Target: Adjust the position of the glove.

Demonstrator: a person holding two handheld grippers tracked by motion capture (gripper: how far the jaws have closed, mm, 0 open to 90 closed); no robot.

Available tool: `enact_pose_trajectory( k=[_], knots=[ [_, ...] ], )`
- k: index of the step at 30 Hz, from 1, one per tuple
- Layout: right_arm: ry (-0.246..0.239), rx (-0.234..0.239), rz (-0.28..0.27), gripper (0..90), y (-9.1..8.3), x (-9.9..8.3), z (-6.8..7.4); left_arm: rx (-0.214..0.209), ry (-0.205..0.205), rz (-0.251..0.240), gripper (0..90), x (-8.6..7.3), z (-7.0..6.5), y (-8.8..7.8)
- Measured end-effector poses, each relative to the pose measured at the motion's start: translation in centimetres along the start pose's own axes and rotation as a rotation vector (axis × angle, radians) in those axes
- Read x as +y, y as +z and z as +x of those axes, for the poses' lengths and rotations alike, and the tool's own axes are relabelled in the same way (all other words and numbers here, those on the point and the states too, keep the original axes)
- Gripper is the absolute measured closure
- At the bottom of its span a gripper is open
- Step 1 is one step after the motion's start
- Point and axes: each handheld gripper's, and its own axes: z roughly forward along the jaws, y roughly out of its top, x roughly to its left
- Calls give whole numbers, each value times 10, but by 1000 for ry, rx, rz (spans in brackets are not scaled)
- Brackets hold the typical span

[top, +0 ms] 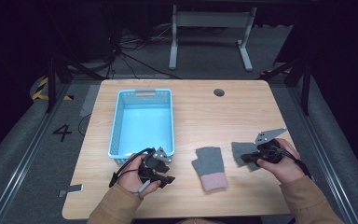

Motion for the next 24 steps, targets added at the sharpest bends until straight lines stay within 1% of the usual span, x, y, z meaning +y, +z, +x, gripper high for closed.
enact_pose_trajectory(
  k=[3, 7, 9, 10, 11, 12, 14, 15, 16, 17, 19, 20, 21, 22, 23, 24],
  knots=[
    [-8, -3, -12, 900, 0, 0, 3, 5, 1, -8, 571, 2, -1, -2],
    [-5, -15, -28, 900, -2, 2, 7, 16, 18, -10, 565, 3, -3, -3],
    [-4, -10, -26, 900, 0, 2, 9, 4, 25, -8, 634, 4, -3, -2],
    [-11, -8, -23, 900, 2, 2, 10, 0, 28, -5, 646, 5, -3, -2],
    [-9, 2, -18, 900, 5, 2, 13, -2, 34, -8, 665, 6, -5, -1],
    [-9, 2, -18, 900, 5, 2, 13, -2, 34, -8, 686, 6, -5, -1],
    [-6, 3, -27, 900, 5, 3, 15, -15, 39, -9, 700, 6, -6, 0],
    [-11, 2, -34, 900, 6, 3, 15, -26, 41, -3, 713, 7, -7, 0],
    [-4, 1, -41, 900, 6, 4, 16, -36, 42, 2, 744, 7, -7, 1],
    [9, 0, -49, 900, 9, 4, 16, -38, 41, 5, 746, 7, -7, 1],
    [17, -3, -53, 900, 10, 4, 16, -35, 35, -1, 740, 7, -6, 1],
    [28, 3, -61, 900, 11, 4, 17, -32, 29, -7, 740, 7, -5, 0],
    [18, 34, -74, 900, 14, 6, 21, -26, 20, -10, 725, 5, -3, -2],
    [18, 34, -74, 900, 14, 6, 21, -26, 20, -10, 722, 5, -3, -2],
    [-1, 61, -81, 900, 18, 11, 29, -18, 15, -11, 713, 4, -2, -4],
    [-1, 61, -81, 900, 18, 11, 29, -18, 15, -11, 703, 4, -2, -4]
  ],
)
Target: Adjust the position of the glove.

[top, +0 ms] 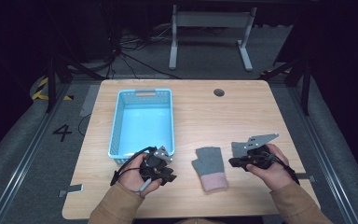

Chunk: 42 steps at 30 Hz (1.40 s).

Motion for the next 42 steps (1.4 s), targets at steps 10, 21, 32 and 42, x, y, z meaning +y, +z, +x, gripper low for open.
enact_pose_trajectory(
  k=[10, 21, 32, 42],
  knots=[
    [-109, 98, 0, 899, 34, 19, 41, 15, -11, -7, 644, -1, 1, -1],
    [-163, 106, 46, 898, 57, 15, 55, 18, -26, -16, 637, -3, 4, -4],
    [-187, 124, 64, 896, 72, 10, 62, 24, -31, -16, 625, -4, 6, -5],
    [-182, 161, 81, 883, 76, 10, 62, 25, -33, -14, 624, -4, 6, -3]
  ],
)
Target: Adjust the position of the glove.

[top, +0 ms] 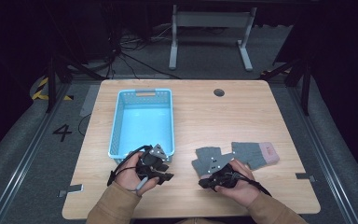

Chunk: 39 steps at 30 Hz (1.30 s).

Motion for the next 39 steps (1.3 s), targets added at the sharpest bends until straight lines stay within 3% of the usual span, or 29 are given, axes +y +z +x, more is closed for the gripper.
enact_pose_trajectory(
  k=[13, 32, 36, 39],
  knots=[
    [29, -7, 42, 895, -3, -8, -2, -15, 14, 2, 621, 6, 0, 3],
    [101, -49, 43, 896, -22, -28, -13, -32, 50, 2, 616, 19, 1, 9],
    [85, -34, 12, 897, -27, -23, -14, -30, 45, 0, 615, 18, 2, 9],
    [106, -79, -36, 898, -34, -15, -23, -24, 41, 4, 614, 16, 1, 9]
  ],
)
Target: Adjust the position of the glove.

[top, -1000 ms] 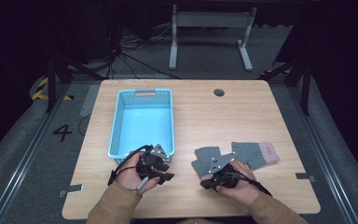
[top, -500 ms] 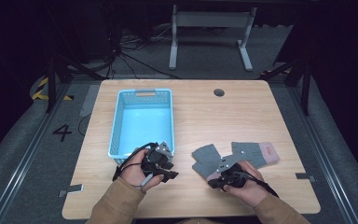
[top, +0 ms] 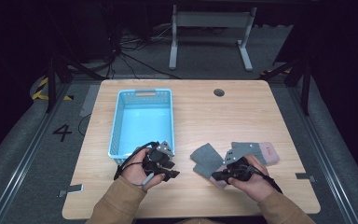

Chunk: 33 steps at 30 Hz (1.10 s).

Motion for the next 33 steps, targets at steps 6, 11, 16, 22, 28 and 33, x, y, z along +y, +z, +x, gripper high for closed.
enact_pose_trajectory(
  k=[6, 11, 16, 22, 28, 33],
  knots=[
    [100, -129, -63, 898, -2, 12, -31, 17, -19, -4, 608, -6, -1, -3],
    [139, -160, -89, 897, 3, 18, -46, 23, -31, -4, 604, -10, -1, -5],
    [164, -189, -66, 893, 15, 23, -59, 35, -48, -7, 602, -17, -1, -10],
    [176, -211, -31, 883, 24, 22, -68, 46, -63, -7, 597, -24, -1, -13],
    [190, -213, -9, 880, 29, 20, -72, 50, -67, -5, 596, -26, -2, -14],
    [190, -196, 2, 873, 34, 20, -73, 48, -69, -2, 591, -26, -1, -13]
  ],
)
